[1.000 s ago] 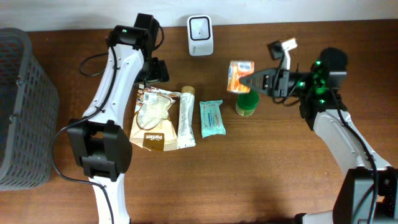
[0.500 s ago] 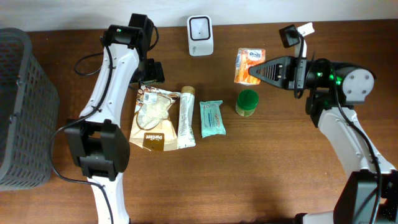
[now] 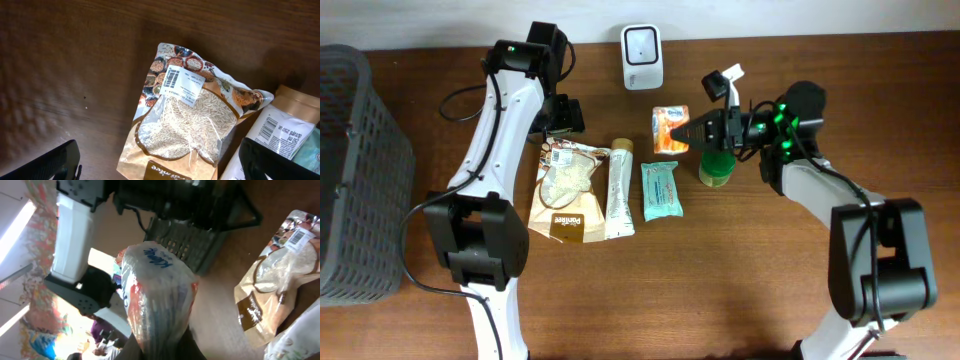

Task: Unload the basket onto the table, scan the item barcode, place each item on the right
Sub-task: 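Move the held orange package with the right gripper toward the white scanner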

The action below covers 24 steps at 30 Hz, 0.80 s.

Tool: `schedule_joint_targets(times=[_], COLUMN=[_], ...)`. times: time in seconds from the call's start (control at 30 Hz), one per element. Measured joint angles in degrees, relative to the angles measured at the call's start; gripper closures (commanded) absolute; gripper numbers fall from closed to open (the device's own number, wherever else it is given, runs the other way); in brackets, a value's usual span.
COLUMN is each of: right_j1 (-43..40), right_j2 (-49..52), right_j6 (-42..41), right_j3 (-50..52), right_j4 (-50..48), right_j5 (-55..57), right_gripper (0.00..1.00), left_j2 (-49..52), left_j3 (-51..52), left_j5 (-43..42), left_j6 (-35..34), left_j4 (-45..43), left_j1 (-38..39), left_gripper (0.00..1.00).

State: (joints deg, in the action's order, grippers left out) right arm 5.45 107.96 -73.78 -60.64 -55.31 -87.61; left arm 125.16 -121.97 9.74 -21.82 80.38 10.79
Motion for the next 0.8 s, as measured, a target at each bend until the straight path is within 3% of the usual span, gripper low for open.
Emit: schedule_joint_targets(times=[0.13, 0.3, 0.47, 0.53, 0.7, 0.8], right_j1=[0.2, 1.1, 1.7, 1.7, 2.2, 3.7], right_j2=[1.0, 1.6, 2.0, 1.6, -1.6, -2.1], right_j6=[6.9, 21.9, 30.0, 31.6, 42.5, 49.3], right_j3=[0.0, -0.2, -0.3, -1.0, -8.5, -14.4], right_j4=[6.8, 31.6, 35.7, 41.9, 71.6, 83.3], right_j5=[4.0, 14.4, 19.9, 20.8, 30.5, 38.6], right_gripper=[0.95, 0.95, 0.95, 0.95, 0.95, 0.95], left_j2=[0.0, 0.0, 0.0, 0.0, 0.0, 0.0], left_j3=[0.0, 0.0, 0.0, 0.0, 0.0, 0.0], left_j5=[0.0, 0.0, 0.0, 0.0, 0.0, 0.0], left_j6=[0.0, 0.0, 0.0, 0.0, 0.0, 0.1], left_j4=[0.0, 0.0, 0.0, 0.0, 0.0, 0.0], left_j1=[0.0, 0.0, 0.0, 0.0, 0.0, 0.0], left_gripper=[0.01, 0.01, 0.01, 0.01, 0.01, 0.01])
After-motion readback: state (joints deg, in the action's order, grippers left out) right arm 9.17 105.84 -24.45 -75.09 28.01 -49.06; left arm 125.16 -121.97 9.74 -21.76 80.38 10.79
